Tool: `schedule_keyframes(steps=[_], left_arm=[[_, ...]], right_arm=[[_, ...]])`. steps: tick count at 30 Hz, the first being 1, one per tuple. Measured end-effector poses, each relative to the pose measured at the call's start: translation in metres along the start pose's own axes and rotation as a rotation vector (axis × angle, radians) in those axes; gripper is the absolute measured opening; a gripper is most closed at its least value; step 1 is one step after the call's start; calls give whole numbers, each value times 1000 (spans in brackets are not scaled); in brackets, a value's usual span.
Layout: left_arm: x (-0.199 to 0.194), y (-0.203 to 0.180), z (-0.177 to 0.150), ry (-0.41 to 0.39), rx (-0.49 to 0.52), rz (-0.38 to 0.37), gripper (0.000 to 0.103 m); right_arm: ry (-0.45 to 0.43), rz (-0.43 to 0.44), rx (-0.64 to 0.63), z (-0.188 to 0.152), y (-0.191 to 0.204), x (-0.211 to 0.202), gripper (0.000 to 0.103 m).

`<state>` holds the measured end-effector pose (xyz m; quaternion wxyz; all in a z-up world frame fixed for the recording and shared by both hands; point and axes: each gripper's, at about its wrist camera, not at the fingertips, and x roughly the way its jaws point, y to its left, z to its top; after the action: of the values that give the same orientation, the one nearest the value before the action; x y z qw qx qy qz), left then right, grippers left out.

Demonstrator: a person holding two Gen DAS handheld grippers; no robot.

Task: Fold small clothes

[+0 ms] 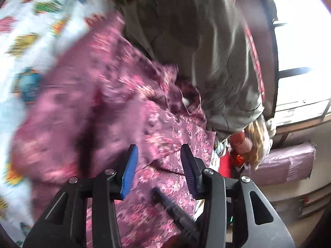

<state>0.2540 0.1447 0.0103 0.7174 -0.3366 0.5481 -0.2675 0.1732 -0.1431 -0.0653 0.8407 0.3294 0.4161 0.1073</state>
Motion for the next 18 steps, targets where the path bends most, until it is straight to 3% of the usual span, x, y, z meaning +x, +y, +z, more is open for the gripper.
schedule_keyframes(steps=[2, 7, 9, 11, 17, 18], left_arm=[[-24, 20, -12, -42, -25, 2, 48], [-33, 62, -27, -70, -128, -7, 49], [-29, 75, -27, -63, -184, -37, 49], [-22, 80, -25, -60, -205, -51, 49], [-6, 81, -26, -57, -244, -83, 49], [-6, 80, -30, -55, -245, -92, 49]], right_arm=[[-23, -1, 31, 8, -10, -9, 15], [-77, 74, 150, 32, -16, -7, 28], [-88, 98, 174, 46, -14, -1, 48], [-89, 117, 206, 59, -10, 9, 58], [-12, 106, 235, 81, 5, 49, 57], [-9, 101, 221, 81, 6, 50, 49]])
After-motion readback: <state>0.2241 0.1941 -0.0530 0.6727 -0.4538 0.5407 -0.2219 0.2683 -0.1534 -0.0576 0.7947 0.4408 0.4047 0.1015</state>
